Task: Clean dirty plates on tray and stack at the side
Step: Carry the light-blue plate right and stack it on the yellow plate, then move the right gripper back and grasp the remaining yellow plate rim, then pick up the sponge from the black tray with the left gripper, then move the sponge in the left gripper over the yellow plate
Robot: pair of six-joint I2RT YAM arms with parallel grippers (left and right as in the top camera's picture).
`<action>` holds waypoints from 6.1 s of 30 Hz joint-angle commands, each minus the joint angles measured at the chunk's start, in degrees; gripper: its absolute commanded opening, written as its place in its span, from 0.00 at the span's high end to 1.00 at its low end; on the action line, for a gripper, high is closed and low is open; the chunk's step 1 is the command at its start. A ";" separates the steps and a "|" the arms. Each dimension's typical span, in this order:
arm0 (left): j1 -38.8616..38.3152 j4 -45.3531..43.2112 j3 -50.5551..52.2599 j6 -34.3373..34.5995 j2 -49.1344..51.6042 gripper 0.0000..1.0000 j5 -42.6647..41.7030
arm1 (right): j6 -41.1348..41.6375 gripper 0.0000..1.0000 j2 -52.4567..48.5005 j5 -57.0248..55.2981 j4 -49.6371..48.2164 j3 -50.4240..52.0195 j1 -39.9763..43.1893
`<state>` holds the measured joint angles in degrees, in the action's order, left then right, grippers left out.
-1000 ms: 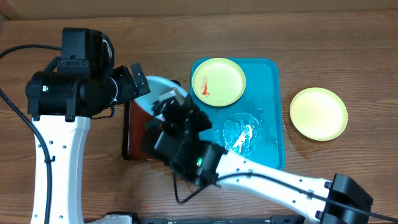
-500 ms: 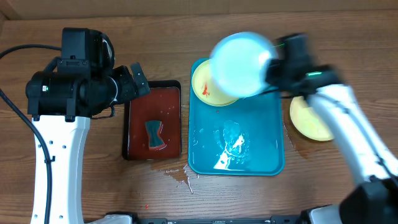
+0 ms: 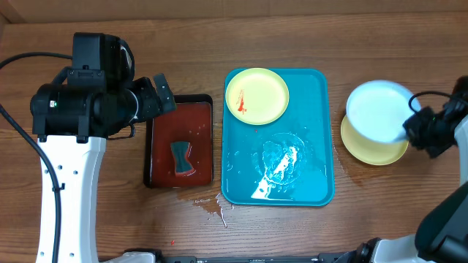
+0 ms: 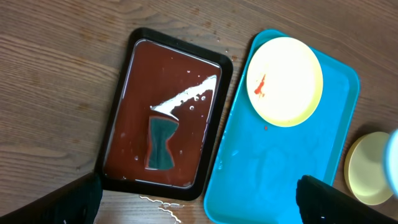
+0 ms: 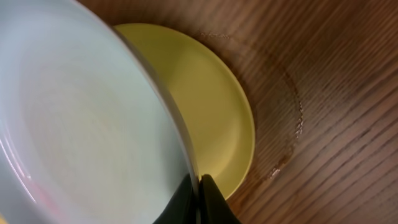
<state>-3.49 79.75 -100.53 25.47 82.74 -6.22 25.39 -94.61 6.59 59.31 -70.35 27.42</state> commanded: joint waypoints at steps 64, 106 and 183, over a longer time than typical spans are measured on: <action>0.13 -0.07 -0.87 -0.66 0.42 0.00 0.39 | -10.14 0.96 9.09 -7.78 -10.32 -2.51 -42.84; -3.67 -29.66 45.66 -1.22 1.11 0.40 4.35 | -10.40 0.58 20.55 -2.95 -14.34 16.83 -42.84; -3.67 -12.31 22.77 -5.20 6.49 0.96 6.36 | -5.25 0.96 7.69 -1.66 -35.82 32.57 -43.17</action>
<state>-6.94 67.70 -76.64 20.93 89.89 -0.34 18.20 -86.52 8.69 23.73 -38.02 -15.49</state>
